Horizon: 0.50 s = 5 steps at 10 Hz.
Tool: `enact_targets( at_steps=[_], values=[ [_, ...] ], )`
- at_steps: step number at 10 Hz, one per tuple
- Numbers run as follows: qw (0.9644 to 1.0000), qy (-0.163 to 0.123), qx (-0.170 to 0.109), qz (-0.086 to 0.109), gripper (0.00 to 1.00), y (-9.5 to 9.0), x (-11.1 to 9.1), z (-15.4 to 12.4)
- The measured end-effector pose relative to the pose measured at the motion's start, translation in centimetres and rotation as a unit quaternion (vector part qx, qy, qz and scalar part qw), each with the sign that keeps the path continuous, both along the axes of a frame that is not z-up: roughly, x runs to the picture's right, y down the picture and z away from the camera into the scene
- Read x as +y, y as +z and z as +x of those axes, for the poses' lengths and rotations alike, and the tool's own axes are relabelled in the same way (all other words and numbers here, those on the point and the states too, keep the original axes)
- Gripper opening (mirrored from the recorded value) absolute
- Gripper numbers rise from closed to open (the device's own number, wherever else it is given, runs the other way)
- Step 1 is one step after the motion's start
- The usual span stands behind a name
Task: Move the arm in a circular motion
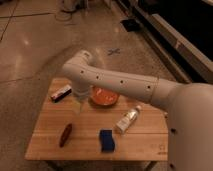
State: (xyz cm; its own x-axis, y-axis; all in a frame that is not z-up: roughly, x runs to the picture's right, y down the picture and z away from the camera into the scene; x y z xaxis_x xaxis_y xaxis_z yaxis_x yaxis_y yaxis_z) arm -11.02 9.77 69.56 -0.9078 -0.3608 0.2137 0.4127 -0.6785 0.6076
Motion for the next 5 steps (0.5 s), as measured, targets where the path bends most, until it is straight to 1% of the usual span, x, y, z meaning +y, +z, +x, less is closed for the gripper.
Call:
enact_targets(
  at_steps=[1, 2, 3, 4, 5],
  values=[
    [0.9998, -0.017, -0.012, -0.006, 0.72, -1.2, 1.1, 0.8],
    [0.9992, -0.032, -0.021, -0.013, 0.72, -2.4, 2.4, 2.5],
    [0.9990, -0.036, -0.021, -0.020, 0.72, -3.0, 3.2, 4.1],
    [0.9990, -0.032, -0.016, -0.025, 0.72, -3.3, 3.6, 5.7],
    [0.9994, -0.014, 0.003, -0.031, 0.72, -3.5, 3.8, 8.5]
  ],
)
